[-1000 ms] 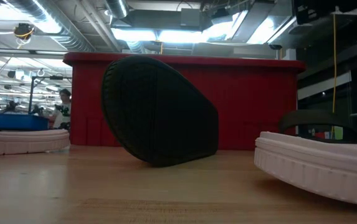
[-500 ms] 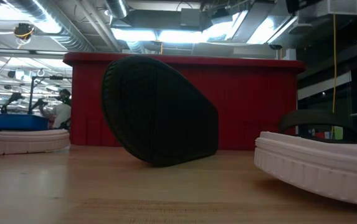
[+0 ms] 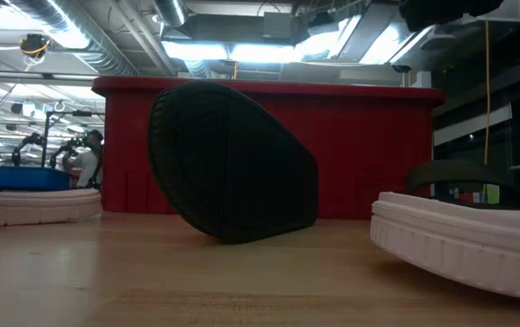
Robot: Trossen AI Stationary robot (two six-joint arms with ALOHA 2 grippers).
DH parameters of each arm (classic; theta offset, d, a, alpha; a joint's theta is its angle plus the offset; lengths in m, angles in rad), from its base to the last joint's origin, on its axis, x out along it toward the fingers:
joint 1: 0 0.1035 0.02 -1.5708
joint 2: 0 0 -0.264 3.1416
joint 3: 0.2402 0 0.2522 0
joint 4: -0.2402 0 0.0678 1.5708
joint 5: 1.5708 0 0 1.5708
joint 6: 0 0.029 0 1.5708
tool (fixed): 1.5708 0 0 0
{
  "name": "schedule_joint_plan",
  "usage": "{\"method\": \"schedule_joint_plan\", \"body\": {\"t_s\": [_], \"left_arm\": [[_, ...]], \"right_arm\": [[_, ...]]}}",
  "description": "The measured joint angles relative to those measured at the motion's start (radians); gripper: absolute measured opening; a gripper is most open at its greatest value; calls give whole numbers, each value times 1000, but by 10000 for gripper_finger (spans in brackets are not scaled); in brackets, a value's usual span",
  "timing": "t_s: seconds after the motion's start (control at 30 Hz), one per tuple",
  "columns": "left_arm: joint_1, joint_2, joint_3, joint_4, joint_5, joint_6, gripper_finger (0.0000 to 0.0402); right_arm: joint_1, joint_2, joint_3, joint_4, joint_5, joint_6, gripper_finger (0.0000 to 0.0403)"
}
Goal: Pick and place slides into bin
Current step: Put the left black slides into the red bin
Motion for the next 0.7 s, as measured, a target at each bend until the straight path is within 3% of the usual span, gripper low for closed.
{"method": "schedule_joint_plan", "body": {"t_s": [0.13,0.4,0.7], "left_arm": [[-41,47,96,-119,-35,-25,111],[-98,136,266,-429,-107,-312,111],[-97,228,277,-459,-49,-529,111]], "right_arm": [[0,2,0,8,6,7,6],[0,2,0,26,8,1,6],[0,2,0,22,8,-54,6]]}}
